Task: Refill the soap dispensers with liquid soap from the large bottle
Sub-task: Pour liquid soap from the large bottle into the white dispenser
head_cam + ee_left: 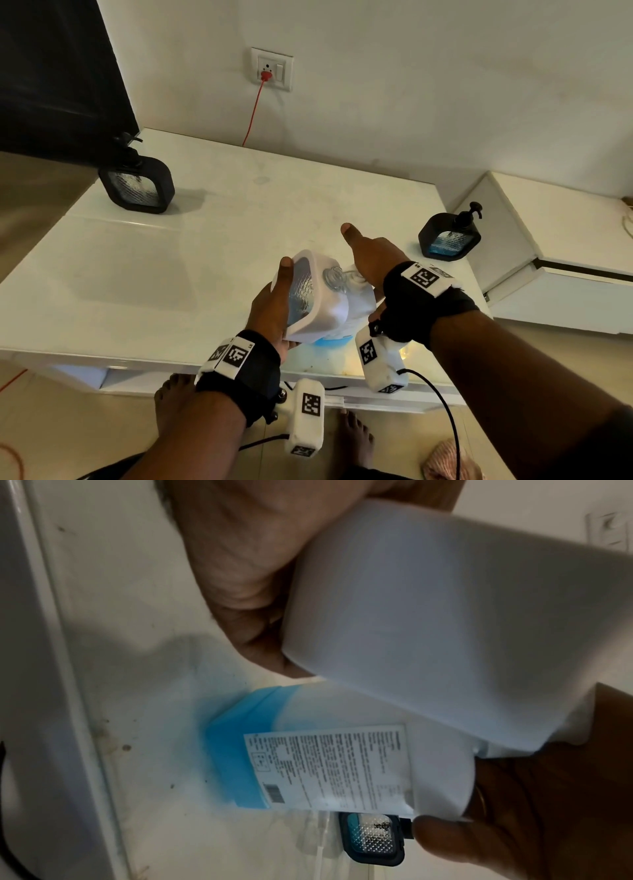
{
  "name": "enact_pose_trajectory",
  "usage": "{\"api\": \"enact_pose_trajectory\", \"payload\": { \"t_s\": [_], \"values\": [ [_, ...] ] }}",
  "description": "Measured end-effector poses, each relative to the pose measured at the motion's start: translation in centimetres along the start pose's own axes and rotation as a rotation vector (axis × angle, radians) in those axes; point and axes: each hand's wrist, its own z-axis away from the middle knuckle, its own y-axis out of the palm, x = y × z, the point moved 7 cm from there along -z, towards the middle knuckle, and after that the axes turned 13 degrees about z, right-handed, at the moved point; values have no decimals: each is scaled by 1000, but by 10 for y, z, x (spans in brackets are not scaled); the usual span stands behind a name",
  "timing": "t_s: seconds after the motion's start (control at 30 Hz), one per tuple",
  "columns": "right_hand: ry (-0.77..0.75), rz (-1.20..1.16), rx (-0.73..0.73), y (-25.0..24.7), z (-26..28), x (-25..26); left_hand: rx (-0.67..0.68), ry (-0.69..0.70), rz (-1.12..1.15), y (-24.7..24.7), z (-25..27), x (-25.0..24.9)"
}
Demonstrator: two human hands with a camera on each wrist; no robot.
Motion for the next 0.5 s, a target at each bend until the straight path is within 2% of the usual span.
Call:
{"api": "enact_pose_trajectory", "payload": {
  "t_s": [0.13, 0.2, 0.5],
  "values": [
    [-35, -84, 136, -2, 13, 7, -10, 9, -6, -1, -1, -2],
    [-31, -81, 150, -2, 14, 7, -10, 8, -1, 0, 0, -1],
    [-16, -11, -2, -2, 0, 4, -22, -12, 4, 0, 3, 1]
  ]
}}
